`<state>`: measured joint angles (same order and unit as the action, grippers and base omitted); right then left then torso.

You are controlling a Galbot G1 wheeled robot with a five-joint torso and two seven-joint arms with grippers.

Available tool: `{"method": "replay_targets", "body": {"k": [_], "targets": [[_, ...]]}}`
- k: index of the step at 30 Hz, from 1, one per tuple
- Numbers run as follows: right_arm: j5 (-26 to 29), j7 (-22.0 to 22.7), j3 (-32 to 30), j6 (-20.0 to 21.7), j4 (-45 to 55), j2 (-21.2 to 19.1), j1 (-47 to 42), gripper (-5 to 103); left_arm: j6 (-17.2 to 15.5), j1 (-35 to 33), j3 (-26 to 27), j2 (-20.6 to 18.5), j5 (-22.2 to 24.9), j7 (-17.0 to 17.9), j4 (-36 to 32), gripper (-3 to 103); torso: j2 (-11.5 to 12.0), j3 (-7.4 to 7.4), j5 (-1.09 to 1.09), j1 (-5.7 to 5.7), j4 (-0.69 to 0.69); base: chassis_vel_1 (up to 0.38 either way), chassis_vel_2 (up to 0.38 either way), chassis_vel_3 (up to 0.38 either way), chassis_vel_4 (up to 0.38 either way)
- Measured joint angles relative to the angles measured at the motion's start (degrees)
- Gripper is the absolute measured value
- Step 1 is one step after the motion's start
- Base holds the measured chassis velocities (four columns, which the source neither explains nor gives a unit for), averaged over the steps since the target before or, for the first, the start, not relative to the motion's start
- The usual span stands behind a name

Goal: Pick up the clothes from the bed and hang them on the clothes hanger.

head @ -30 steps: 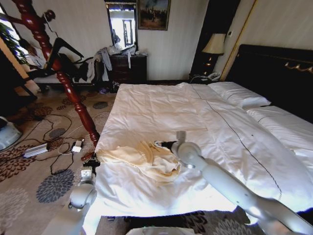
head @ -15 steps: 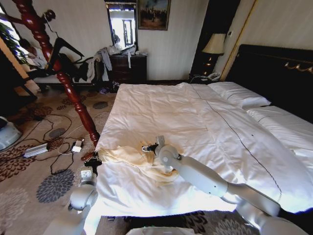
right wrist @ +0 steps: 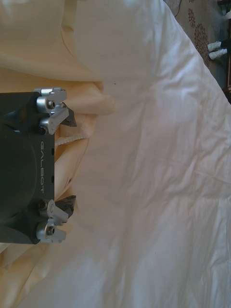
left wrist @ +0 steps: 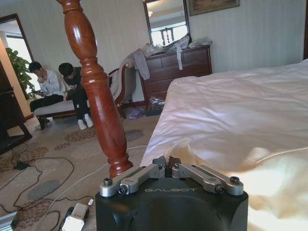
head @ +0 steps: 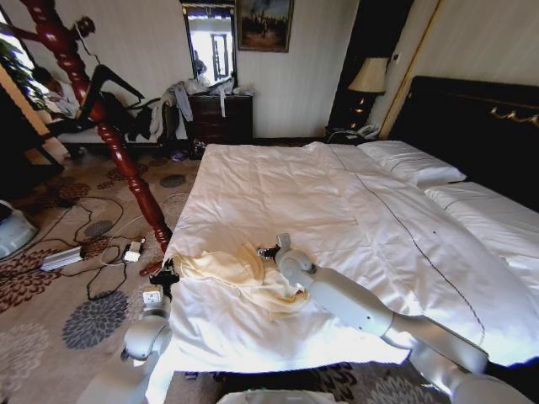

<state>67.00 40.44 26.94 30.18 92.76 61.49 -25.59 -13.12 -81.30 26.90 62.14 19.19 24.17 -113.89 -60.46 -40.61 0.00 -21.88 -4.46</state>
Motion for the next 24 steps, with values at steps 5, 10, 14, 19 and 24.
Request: {"method": "replay_targets", "body": {"k": [5,10,14,19,24], "targets": [[-0.80,-1.04,0.29,-0.86,0.19,-0.13,-0.05,76,0.01,0.00,-0.04,0.01,-0.02,0.04,0.08,1,0.00,0.00,0.00,0.01,-0.01,0.000,0.000,0.000,0.000],[-2.33,-3.42,0.69,-2.55,0.06,-0.22,-0.29,66,0.01,-0.04,-0.13,0.04,-0.02,0.12,0.11,1,0.00,0.00,0.00,0.01,-0.01,0.000,0.000,0.000,0.000],[-4.70,-5.35,1.48,-4.21,-0.72,-0.32,-0.44,59,0.01,-0.09,-0.16,0.07,-0.05,0.15,0.12,1,0.00,0.00,0.00,0.01,-0.01,0.000,0.000,0.000,0.000],[-5.03,-5.47,1.89,-4.26,-1.00,-0.41,-0.44,56,0.01,-0.17,-0.15,0.04,-0.06,0.17,0.12,1,0.00,0.00,0.00,0.01,0.00,0.000,0.000,0.000,0.000],[-4.98,-5.60,2.13,-4.26,-0.79,-0.63,-0.40,54,0.01,-0.09,-0.13,-0.04,-0.06,0.20,0.12,1,0.00,0.00,0.00,0.01,-0.01,0.000,0.000,0.000,0.000]]}}
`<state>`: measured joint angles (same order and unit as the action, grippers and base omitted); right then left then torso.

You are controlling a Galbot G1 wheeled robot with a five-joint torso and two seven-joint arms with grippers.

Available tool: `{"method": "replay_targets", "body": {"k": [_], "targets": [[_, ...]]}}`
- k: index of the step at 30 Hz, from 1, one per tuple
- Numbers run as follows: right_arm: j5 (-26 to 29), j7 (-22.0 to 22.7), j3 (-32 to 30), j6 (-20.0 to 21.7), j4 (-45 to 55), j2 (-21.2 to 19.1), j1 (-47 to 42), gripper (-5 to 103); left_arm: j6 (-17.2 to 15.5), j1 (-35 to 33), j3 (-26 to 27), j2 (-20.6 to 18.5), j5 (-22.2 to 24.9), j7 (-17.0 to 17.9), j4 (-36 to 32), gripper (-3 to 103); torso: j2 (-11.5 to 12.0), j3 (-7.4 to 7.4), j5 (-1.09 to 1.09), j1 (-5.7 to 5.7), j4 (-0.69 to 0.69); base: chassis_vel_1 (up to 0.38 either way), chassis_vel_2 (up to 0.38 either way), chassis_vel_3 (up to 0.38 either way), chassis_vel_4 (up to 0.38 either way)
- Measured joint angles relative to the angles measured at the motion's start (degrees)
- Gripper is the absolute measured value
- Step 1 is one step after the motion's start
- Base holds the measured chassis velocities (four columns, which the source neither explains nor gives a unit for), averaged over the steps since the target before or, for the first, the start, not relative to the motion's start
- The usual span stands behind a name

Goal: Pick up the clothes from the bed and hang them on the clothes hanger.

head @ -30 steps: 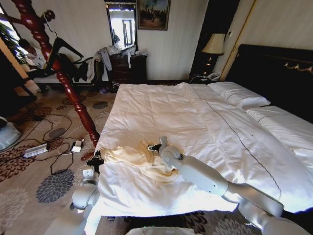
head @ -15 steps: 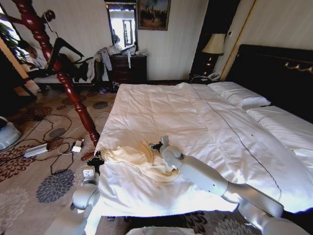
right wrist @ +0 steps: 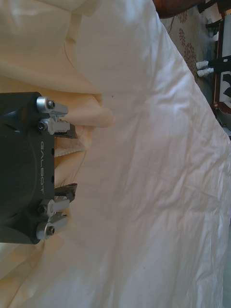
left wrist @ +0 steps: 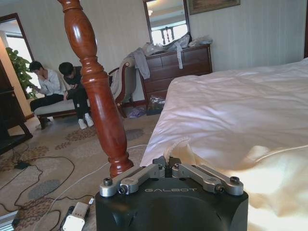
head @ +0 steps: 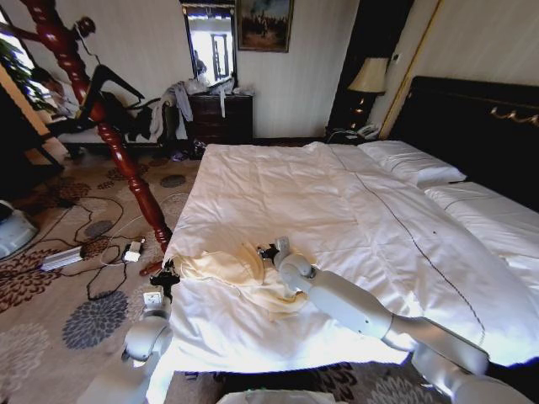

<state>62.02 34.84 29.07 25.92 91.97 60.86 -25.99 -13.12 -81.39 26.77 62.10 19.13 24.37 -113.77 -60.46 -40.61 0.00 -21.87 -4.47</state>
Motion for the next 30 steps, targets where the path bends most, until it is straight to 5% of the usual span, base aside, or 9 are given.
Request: {"method": "replay_targets", "body": {"k": [3,5,7,11,19,22,30], "targets": [[0.03,-0.05,0.07,-0.02,0.10,0.00,0.00,50,0.00,0.06,-0.02,0.00,0.00,0.02,0.01,1,0.00,0.00,0.00,0.00,0.00,0.000,0.000,0.000,0.000],[0.02,-0.29,0.31,-0.28,0.19,0.05,-0.08,35,-0.03,0.16,-0.15,-0.01,0.00,0.06,0.07,1,0.00,0.00,0.00,0.00,0.00,0.000,0.000,0.000,0.000],[0.01,-0.38,0.37,-0.35,0.19,0.09,-0.12,35,-0.04,0.17,-0.19,0.00,0.00,0.07,0.08,1,0.00,0.00,0.00,0.00,0.00,0.000,0.000,0.000,0.000],[-0.03,-0.68,0.61,-0.55,0.16,0.13,-0.22,16,-0.08,0.18,-0.20,-0.09,0.04,0.13,0.09,1,0.00,0.00,0.00,0.00,0.00,0.000,0.000,0.000,0.000],[0.04,-0.82,0.73,-0.79,0.41,-0.04,-0.23,15,-0.15,0.28,-0.14,-0.18,0.13,0.21,0.11,1,-0.01,0.00,0.00,0.00,0.00,0.000,0.000,0.000,0.000],[0.23,-2.90,0.76,-2.68,1.59,-1.44,-0.77,1,-0.23,0.65,-0.29,-0.17,0.18,0.37,0.45,1,-0.01,0.00,0.00,0.00,0.00,0.000,0.000,0.000,0.000],[0.20,-4.11,-0.18,-3.32,2.42,-2.55,-1.74,0,-0.27,0.91,-0.70,-0.14,0.23,0.44,0.61,1,0.00,0.00,0.00,0.00,0.00,0.000,0.000,0.000,0.000]]}}
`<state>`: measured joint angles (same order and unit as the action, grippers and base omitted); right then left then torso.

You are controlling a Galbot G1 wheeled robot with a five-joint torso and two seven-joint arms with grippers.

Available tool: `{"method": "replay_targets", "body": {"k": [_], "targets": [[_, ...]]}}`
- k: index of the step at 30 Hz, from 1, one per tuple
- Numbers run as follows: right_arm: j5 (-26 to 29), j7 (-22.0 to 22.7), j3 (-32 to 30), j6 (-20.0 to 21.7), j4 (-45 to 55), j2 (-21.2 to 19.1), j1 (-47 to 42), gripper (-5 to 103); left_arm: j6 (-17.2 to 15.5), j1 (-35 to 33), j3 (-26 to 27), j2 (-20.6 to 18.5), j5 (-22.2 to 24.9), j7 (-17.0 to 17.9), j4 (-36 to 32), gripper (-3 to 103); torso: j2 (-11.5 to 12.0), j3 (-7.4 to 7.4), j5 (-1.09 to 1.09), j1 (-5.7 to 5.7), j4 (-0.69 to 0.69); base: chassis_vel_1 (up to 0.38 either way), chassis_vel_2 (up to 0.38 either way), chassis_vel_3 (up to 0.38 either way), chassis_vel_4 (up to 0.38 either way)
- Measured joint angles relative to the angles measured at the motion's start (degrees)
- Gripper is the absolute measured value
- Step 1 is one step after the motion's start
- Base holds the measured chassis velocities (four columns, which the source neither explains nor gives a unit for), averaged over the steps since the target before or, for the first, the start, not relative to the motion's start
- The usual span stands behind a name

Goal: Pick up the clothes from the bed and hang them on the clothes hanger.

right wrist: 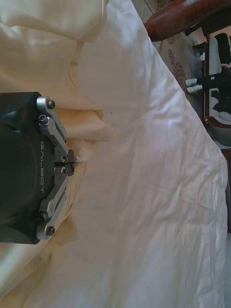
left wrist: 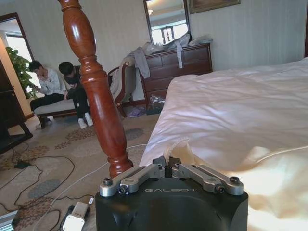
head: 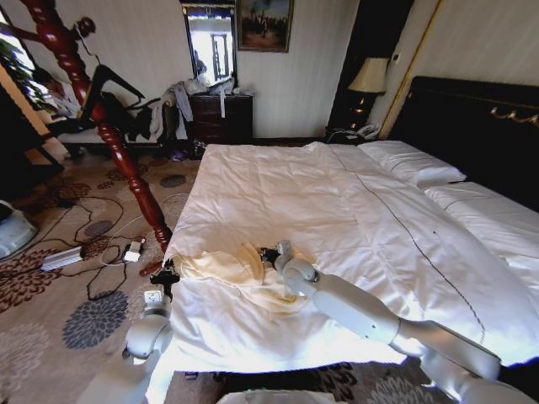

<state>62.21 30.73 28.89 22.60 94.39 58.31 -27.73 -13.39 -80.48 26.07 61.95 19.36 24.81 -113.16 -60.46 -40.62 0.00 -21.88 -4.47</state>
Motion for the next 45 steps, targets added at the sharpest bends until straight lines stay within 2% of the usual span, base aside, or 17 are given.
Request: {"method": "replay_targets", "body": {"k": [5,8,10,13,14,17,19,22,26,30,32,34,35,38,40,42,45], "targets": [[-1.01,0.88,-0.60,-0.06,-0.20,0.26,-0.21,0,-0.02,0.00,-0.21,0.04,0.00,0.03,0.00,1,0.00,0.00,0.00,0.00,0.00,0.000,0.000,0.000,0.000],[-1.34,1.07,-0.65,-0.09,-0.41,0.32,-0.23,16,-0.03,-0.04,-0.21,0.04,0.00,0.05,-0.01,1,0.00,0.00,0.00,0.00,0.00,0.000,0.000,0.000,0.000],[-1.39,1.16,-0.66,-0.09,-0.46,0.36,-0.27,16,-0.04,-0.06,-0.21,0.03,0.00,0.05,-0.04,1,0.00,0.00,0.00,0.00,0.00,0.000,0.000,0.000,0.000],[-1.49,1.33,-0.66,-0.08,-0.58,0.53,-0.46,32,-0.04,-0.11,-0.12,-0.04,0.00,0.08,-0.12,1,0.00,0.00,0.00,0.00,0.00,0.000,0.000,0.000,0.000],[-1.49,1.33,-0.66,-0.08,-0.58,0.53,-0.46,32,-0.04,-0.11,-0.12,-0.04,0.00,0.08,-0.12,1,0.00,0.00,0.00,0.00,0.00,0.000,0.000,0.000,0.000],[-1.52,1.62,-0.62,-0.03,-0.83,0.77,-0.53,48,-0.04,-0.13,-0.09,-0.04,0.00,0.09,-0.12,1,0.00,0.00,0.00,0.00,0.00,0.000,0.000,0.000,0.000],[-1.52,1.65,-0.59,-0.01,-0.93,0.87,-0.54,48,-0.05,-0.13,-0.09,-0.02,0.00,0.10,-0.12,1,0.00,0.00,0.00,0.00,0.00,0.000,0.000,0.000,0.000],[-1.51,1.65,-0.52,0.04,-1.04,0.99,-0.62,68,-0.04,-0.12,-0.09,-0.01,0.00,0.12,-0.10,1,0.00,0.00,0.00,0.00,0.00,0.000,0.000,0.000,0.000],[-1.51,1.62,-0.42,0.07,-1.10,1.03,-0.66,61,-0.05,-0.06,-0.08,-0.01,0.00,0.14,-0.04,1,0.00,0.00,0.00,0.00,0.00,0.000,0.000,0.000,0.000],[-1.55,1.30,-0.31,0.09,-1.48,1.26,-0.80,39,-0.04,0.13,-0.06,-0.08,0.04,0.19,0.10,1,0.00,0.00,0.00,0.00,0.00,0.000,0.000,0.000,0.000],[-1.57,1.15,-0.29,0.06,-1.50,1.32,-0.87,39,-0.04,0.18,-0.06,-0.08,0.05,0.20,0.17,1,0.00,0.00,0.00,0.00,0.00,0.000,0.000,0.000,0.000],[-1.67,0.89,-0.17,-0.09,-1.51,1.38,-0.99,28,-0.04,0.26,-0.06,-0.09,0.06,0.23,0.26,1,0.00,0.00,0.00,0.00,0.00,0.000,0.000,0.000,0.000],[-1.67,0.89,-0.17,-0.09,-1.51,1.38,-0.99,28,-0.04,0.26,-0.06,-0.09,0.06,0.23,0.26,1,0.00,0.00,0.00,0.00,0.00,0.000,0.000,0.000,0.000],[-1.85,0.42,0.13,-0.35,-1.55,1.36,-1.08,12,-0.03,0.40,-0.05,-0.11,0.13,0.29,0.35,1,0.01,0.00,0.00,0.00,0.00,0.000,0.000,0.000,0.000],[-1.87,0.14,0.19,-0.52,-1.56,1.32,-1.09,12,-0.03,0.45,-0.05,-0.12,0.17,0.32,0.37,1,0.01,0.00,0.00,0.00,0.00,0.000,0.000,0.000,0.000],[-2.15,-0.93,0.38,-1.41,-1.64,1.12,-1.11,2,-0.03,0.57,-0.06,-0.14,0.23,0.37,0.43,1,0.01,0.00,0.00,0.00,0.00,0.000,0.000,0.000,0.000],[-3.06,-2.84,0.74,-3.71,-1.81,0.61,-1.22,1,-0.03,0.68,-0.04,-0.17,0.30,0.42,0.46,1,0.01,0.00,0.00,0.00,0.00,0.000,0.000,0.000,0.000]]}}
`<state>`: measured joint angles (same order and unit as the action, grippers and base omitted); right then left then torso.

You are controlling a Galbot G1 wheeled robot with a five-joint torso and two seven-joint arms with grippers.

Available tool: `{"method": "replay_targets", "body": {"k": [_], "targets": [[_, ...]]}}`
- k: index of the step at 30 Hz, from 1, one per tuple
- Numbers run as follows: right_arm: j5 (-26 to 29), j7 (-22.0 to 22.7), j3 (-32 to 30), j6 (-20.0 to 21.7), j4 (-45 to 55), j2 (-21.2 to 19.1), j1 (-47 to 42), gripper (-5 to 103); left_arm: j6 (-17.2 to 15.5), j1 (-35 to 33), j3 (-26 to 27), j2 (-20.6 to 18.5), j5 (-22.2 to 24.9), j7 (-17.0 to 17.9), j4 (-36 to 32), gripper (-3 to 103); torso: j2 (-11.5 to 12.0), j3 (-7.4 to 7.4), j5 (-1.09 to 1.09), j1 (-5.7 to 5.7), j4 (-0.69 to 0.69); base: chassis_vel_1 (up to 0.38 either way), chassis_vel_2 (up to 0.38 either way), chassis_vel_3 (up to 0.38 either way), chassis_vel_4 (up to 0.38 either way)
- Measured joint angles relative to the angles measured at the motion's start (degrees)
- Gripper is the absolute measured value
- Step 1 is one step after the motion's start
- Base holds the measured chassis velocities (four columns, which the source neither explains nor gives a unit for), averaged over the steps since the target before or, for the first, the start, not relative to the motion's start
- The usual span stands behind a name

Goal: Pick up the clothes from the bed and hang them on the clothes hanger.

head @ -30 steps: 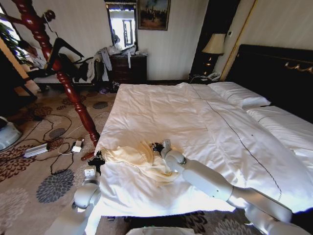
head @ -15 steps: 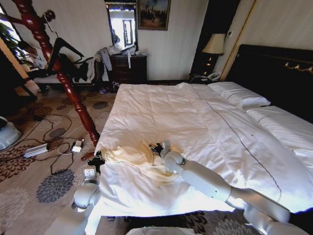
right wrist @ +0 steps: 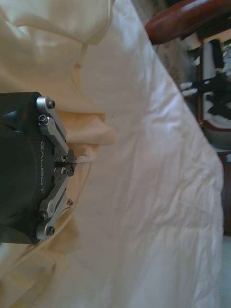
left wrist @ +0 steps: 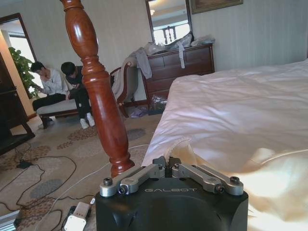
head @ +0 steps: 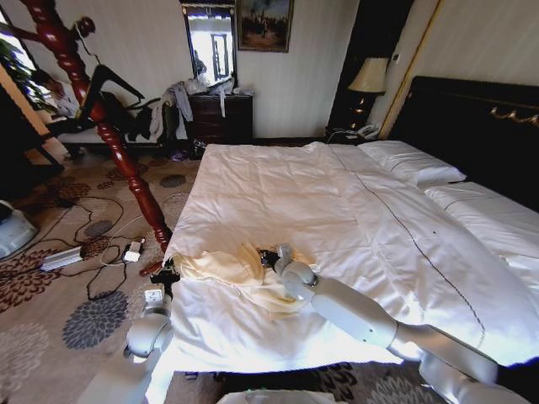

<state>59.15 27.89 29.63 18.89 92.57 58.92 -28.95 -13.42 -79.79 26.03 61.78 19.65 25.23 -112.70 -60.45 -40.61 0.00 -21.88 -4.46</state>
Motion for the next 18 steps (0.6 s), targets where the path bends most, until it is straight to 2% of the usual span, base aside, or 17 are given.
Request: {"method": "replay_targets", "body": {"k": [9,11,12,16,18], "targets": [[0.52,-3.19,-1.97,-3.50,4.00,-3.95,-1.30,0,0.27,0.56,0.03,-0.73,1.27,0.05,-0.31,1,0.00,0.00,-0.01,0.00,0.00,0.000,0.000,0.000,0.000],[0.72,-8.16,-4.59,-8.76,6.64,-6.48,-2.12,0,1.02,1.15,0.06,-1.29,2.45,-0.39,-0.80,1,0.00,0.00,0.01,0.00,0.01,0.000,0.000,0.000,0.000],[0.72,-8.16,-4.59,-8.76,6.64,-6.48,-2.12,0,1.02,1.15,0.06,-1.29,2.45,-0.39,-0.80,1,0.00,0.00,0.01,0.00,0.01,0.000,0.000,0.000,0.000],[0.71,-19.27,-12.55,-20.39,11.61,-13.49,-4.49,0,2.46,3.89,0.19,-3.08,6.34,-1.43,-1.74,1,0.00,0.00,0.00,0.00,0.00,0.000,0.000,0.000,0.000],[0.72,-20.73,-14.13,-21.71,12.30,-14.70,-5.14,0,2.68,4.39,0.18,-3.36,6.77,-1.58,-1.83,1,0.00,0.00,0.01,0.00,0.00,0.000,0.000,0.000,0.000]]}}
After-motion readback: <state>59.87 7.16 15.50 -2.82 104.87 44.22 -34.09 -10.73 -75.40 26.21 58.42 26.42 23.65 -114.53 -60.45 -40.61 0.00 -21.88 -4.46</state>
